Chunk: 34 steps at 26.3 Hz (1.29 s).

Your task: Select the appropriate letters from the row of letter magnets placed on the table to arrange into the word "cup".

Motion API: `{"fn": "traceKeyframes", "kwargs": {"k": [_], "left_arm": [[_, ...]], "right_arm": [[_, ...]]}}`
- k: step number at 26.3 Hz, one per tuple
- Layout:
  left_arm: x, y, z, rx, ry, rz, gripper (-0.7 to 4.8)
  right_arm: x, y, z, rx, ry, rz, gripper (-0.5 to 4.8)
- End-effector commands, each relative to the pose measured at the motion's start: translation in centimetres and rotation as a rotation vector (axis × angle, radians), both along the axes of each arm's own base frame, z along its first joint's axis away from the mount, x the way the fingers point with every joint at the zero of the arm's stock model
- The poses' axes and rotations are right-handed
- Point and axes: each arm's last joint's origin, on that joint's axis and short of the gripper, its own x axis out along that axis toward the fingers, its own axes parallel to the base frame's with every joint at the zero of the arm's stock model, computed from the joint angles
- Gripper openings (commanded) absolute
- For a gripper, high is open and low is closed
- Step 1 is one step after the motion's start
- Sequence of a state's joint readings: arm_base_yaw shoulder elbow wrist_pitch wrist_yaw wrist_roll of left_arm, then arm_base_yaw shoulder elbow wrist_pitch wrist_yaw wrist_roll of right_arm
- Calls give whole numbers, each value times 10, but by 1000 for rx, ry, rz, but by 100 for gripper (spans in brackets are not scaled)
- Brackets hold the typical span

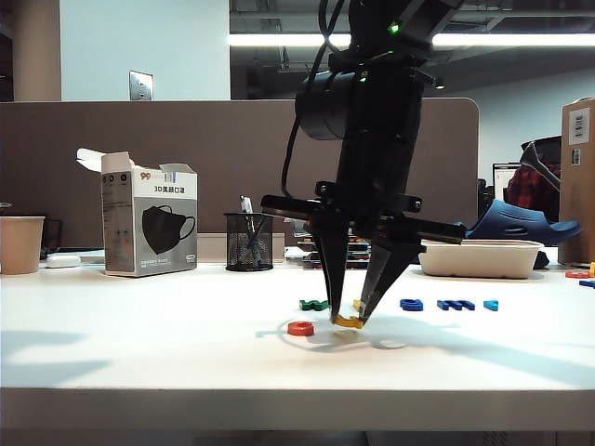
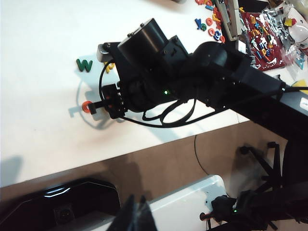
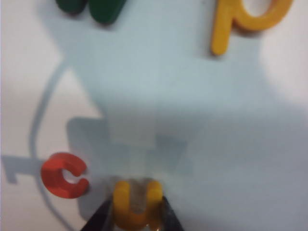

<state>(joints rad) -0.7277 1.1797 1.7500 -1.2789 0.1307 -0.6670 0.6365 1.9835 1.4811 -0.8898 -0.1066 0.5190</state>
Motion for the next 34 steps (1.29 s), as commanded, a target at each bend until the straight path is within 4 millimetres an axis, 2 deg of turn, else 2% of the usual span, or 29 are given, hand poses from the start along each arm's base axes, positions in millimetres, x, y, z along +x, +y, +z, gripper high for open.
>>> {"fn": "traceKeyframes", "kwargs": {"k": [1, 19, 34], "left_arm": [[-1, 0, 1, -5, -9, -5, -5], [-1, 0, 1, -5, -10, -5, -5], [-1, 0, 1, -5, -10, -5, -5]], "right_arm": [[0, 1, 1, -5, -15, -8, 112], [1, 3, -1, -3, -30, -10, 112], [0, 4, -23, -63, 54, -4, 112]]}}
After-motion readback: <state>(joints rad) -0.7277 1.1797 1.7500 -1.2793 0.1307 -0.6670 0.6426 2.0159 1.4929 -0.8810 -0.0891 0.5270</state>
